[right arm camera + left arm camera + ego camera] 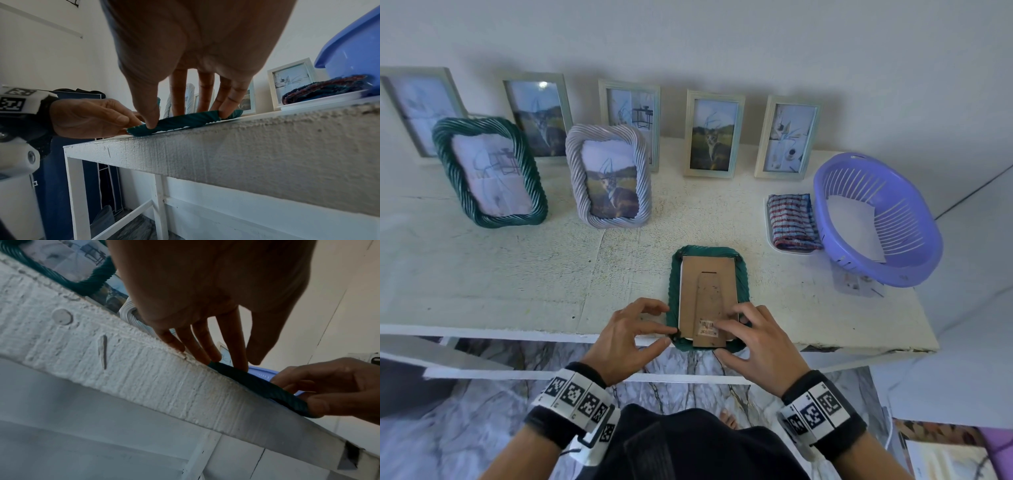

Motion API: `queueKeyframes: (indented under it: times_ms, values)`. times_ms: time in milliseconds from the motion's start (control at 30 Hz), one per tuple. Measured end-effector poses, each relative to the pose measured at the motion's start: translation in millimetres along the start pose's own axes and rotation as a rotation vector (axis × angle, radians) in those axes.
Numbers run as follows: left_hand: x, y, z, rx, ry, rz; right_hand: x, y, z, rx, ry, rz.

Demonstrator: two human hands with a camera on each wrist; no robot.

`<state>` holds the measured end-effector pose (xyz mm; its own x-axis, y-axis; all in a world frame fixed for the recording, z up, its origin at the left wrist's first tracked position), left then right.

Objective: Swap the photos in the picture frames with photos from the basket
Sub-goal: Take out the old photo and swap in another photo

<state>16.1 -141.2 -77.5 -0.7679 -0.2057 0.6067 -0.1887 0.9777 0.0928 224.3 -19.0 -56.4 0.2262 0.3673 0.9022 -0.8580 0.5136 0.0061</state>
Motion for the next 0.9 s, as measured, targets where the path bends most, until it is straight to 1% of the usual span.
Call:
queueKeyframes:
  times_ms: [200, 300, 433, 567, 633, 700, 767, 833, 900]
  values:
    - [0, 1, 0, -0.037, 0.082, 0.009, 1, 1, 0, 0.004, -0.003, 0.002]
    - [2, 4, -4, -0.09, 0.178, 0.021, 1, 1, 1, 0.008, -0.011, 0.003]
    - [5, 4, -7, -0.146, 0.296, 0.071, 2, 2, 0, 0.009, -0.017, 0.011]
    - [8, 18, -20, -0.168, 0.337, 0.021, 11, 6, 4, 0.029, -0.026, 0.024]
    - [8, 34, -30, -0.172, 0.35, 0.012, 21, 11, 6, -0.002, 0.0, 0.027]
    - [7, 53, -38, -0.178, 0.381, 0.056, 31, 20, 5, -0.047, 0.054, 0.028]
    - [3, 73, -44, -0.171, 0.46, 0.171, 40, 33, -1, -0.078, 0.095, -0.032]
    - [1, 90, -46, -0.131, 0.561, 0.307, 44, 48, -14, -0.131, 0.095, -0.078]
    - [-1, 100, -46, -0.102, 0.641, 0.392, 45, 60, -28, -0.192, 0.053, -0.053]
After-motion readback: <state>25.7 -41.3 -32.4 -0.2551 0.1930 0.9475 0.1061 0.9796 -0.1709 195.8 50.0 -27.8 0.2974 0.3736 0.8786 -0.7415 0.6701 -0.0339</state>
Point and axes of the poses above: each hand's wrist, its own y-axis towards the middle knuckle, its own x-axis out of the back of the hand, z = x × y, the point moved 4 cm from there along y, towards the middle knuckle, and after that the axes turned 1 degree about z, right-handed, at the moved point
